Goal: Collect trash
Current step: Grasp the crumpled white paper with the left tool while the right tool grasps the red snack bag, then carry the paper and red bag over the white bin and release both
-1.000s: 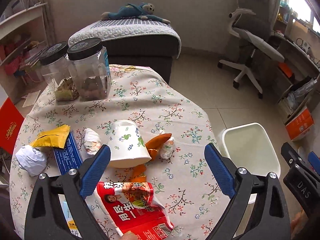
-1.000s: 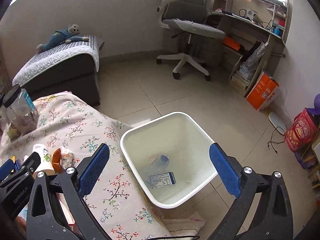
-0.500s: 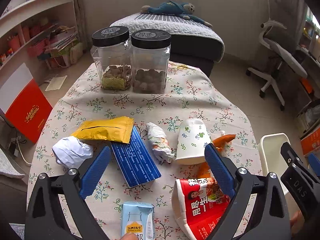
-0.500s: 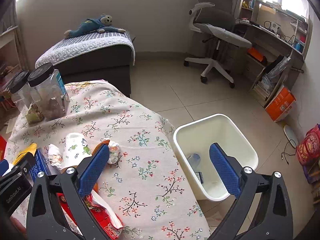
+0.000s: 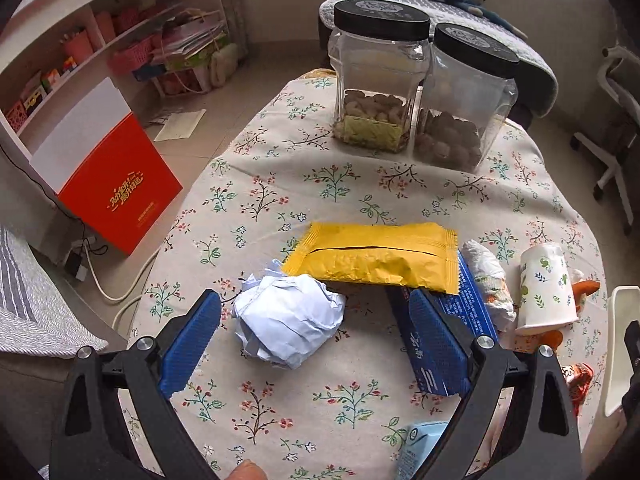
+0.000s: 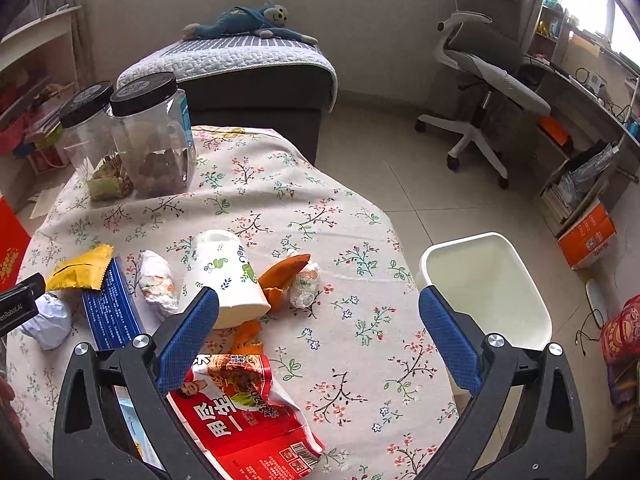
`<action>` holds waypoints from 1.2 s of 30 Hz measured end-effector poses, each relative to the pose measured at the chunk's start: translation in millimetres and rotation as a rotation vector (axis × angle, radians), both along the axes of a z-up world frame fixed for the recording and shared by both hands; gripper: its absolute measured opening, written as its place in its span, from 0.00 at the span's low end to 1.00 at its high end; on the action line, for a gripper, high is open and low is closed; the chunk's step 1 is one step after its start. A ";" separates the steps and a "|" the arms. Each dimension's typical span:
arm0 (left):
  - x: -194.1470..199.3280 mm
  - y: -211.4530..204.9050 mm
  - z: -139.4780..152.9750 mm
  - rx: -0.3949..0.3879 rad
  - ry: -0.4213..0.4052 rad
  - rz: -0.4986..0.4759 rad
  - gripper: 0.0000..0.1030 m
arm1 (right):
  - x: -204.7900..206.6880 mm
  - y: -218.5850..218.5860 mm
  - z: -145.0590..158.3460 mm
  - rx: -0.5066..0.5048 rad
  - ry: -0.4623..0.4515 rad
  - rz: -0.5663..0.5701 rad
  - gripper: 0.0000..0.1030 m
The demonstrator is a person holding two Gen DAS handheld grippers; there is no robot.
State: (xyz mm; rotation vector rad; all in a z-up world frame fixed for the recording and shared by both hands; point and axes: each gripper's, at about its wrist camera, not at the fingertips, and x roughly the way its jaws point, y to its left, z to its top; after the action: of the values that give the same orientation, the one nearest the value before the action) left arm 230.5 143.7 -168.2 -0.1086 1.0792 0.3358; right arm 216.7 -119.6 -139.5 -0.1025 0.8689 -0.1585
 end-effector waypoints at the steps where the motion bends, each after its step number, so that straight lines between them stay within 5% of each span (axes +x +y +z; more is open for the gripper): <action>1: 3.0 6.0 -6.8 0.001 0.024 -0.002 0.89 | 0.8 -0.8 -1.5 -0.001 0.010 0.011 0.93; 6: 12.8 23.1 -38.1 -0.015 0.110 -0.038 0.88 | 7.0 -4.7 -16.1 0.036 0.114 0.123 0.93; 9: 13.2 19.6 -52.8 -0.025 0.183 -0.092 0.71 | 7.0 -1.8 -29.3 0.059 0.188 0.223 0.93; 14: 1.9 18.9 -37.2 -0.103 0.151 -0.141 0.62 | 1.7 -4.4 -46.6 0.081 0.268 0.365 0.93; 25: -43.7 -0.6 22.6 -0.267 0.010 -0.268 0.62 | 3.9 -24.8 -86.2 0.392 0.423 0.443 0.93; 30: -46.6 -7.8 30.5 -0.292 -0.017 -0.308 0.62 | -5.2 -6.7 -83.7 0.448 0.437 0.508 0.48; 36: -45.8 -5.9 30.8 -0.294 -0.028 -0.298 0.62 | -17.8 17.3 -62.6 0.375 0.364 0.555 0.37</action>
State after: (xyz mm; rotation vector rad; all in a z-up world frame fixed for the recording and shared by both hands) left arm 184.7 137.8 -137.4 -0.2109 1.0936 -0.0937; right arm 198.8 -102.3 -202.1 -0.0172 1.1848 0.5570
